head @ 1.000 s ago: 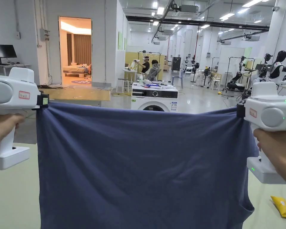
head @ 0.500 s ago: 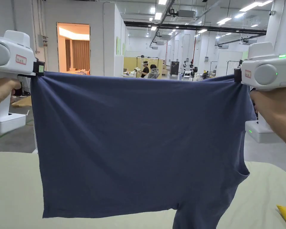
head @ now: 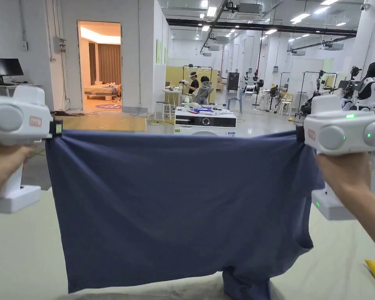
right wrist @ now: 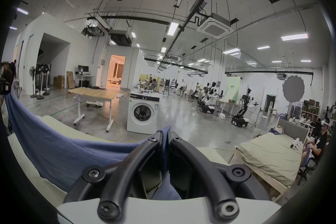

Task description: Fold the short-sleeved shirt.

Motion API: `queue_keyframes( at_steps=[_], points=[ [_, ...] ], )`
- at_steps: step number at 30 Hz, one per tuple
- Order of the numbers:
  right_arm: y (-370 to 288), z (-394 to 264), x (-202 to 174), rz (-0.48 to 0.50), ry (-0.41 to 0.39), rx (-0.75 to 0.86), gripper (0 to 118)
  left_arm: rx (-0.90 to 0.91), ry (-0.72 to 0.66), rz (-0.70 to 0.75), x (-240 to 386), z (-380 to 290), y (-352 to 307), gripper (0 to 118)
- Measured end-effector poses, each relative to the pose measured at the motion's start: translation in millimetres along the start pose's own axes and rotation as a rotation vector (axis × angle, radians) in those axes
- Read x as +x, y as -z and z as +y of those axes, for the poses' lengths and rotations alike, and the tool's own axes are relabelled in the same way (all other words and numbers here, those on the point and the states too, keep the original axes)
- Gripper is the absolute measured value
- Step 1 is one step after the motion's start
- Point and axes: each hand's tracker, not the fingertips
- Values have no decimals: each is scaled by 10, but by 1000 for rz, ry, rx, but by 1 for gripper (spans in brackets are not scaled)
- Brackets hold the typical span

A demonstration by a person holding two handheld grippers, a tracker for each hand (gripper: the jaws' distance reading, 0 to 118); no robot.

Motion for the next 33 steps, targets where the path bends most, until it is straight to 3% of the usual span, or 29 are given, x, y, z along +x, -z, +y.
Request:
queue_keyframes(
  at_steps=[7,13,17,33],
  points=[
    [-376,-779,-160,22,-54,-61,4,-92,-35,-11,-29,-1012,-93,0],
    [-851,-1195,-109,41,-89,-93,4,-77,-64,-38,-71,-1491,-628,0],
    [-1280,-1429,-23,50,-49,-121,4,-36,-99,-58,-100,-1727,-1078,0],
    [-2978,-2408,-12,77,-65,-210,4,-54,-78,-77,-257,-2745,-2649,0]
  ],
)
